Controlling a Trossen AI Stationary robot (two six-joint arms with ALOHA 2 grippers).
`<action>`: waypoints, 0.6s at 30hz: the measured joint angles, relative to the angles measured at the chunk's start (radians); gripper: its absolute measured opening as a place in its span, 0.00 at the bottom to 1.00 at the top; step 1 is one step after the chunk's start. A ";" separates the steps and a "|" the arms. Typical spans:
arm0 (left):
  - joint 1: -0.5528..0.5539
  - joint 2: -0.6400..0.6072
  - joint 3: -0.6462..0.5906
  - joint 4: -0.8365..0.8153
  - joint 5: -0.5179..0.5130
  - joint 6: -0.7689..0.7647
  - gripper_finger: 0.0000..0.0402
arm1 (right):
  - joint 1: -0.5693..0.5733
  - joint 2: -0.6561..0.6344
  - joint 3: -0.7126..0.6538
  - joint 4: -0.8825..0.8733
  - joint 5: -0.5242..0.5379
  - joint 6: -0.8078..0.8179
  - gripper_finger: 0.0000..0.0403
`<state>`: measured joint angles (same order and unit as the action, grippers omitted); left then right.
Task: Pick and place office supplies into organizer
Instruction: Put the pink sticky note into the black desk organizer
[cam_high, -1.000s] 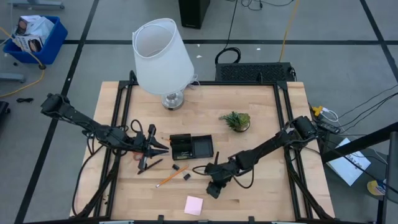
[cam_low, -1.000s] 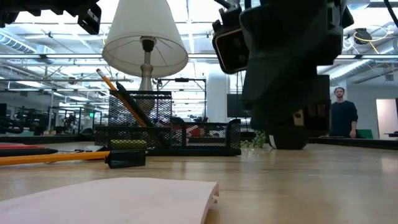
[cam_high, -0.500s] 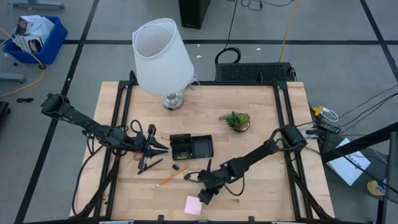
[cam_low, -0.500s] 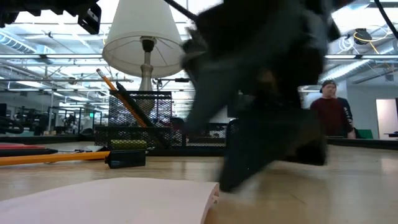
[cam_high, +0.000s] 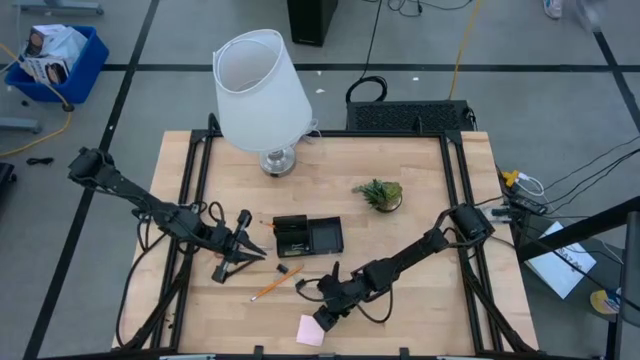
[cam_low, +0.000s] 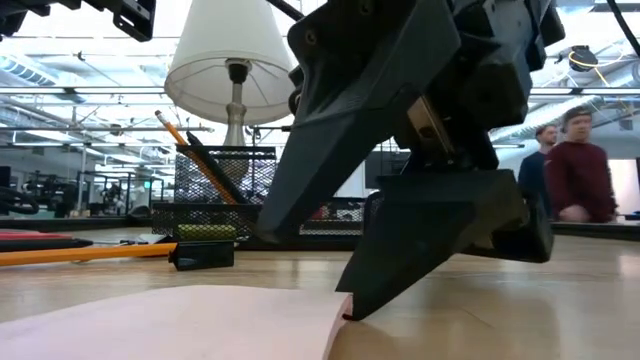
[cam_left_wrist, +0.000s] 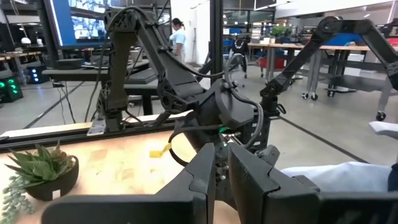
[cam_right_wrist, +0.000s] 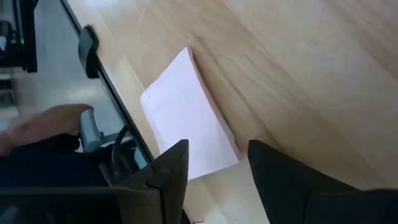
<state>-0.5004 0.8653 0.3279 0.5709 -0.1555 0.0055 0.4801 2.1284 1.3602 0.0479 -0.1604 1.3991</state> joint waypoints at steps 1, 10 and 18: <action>0.000 0.000 0.000 0.000 0.000 0.000 0.12 | 0.005 0.000 0.000 0.003 0.007 0.003 0.41; 0.000 0.000 0.000 0.000 0.000 0.000 0.12 | 0.027 0.003 -0.002 0.048 0.029 0.022 0.41; 0.000 0.000 0.000 0.001 -0.001 -0.001 0.12 | 0.028 0.030 -0.002 0.097 0.025 0.002 0.37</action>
<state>-0.4999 0.8650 0.3279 0.5722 -0.1562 0.0046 0.5080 2.1583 1.3586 0.1449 -0.1358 1.4009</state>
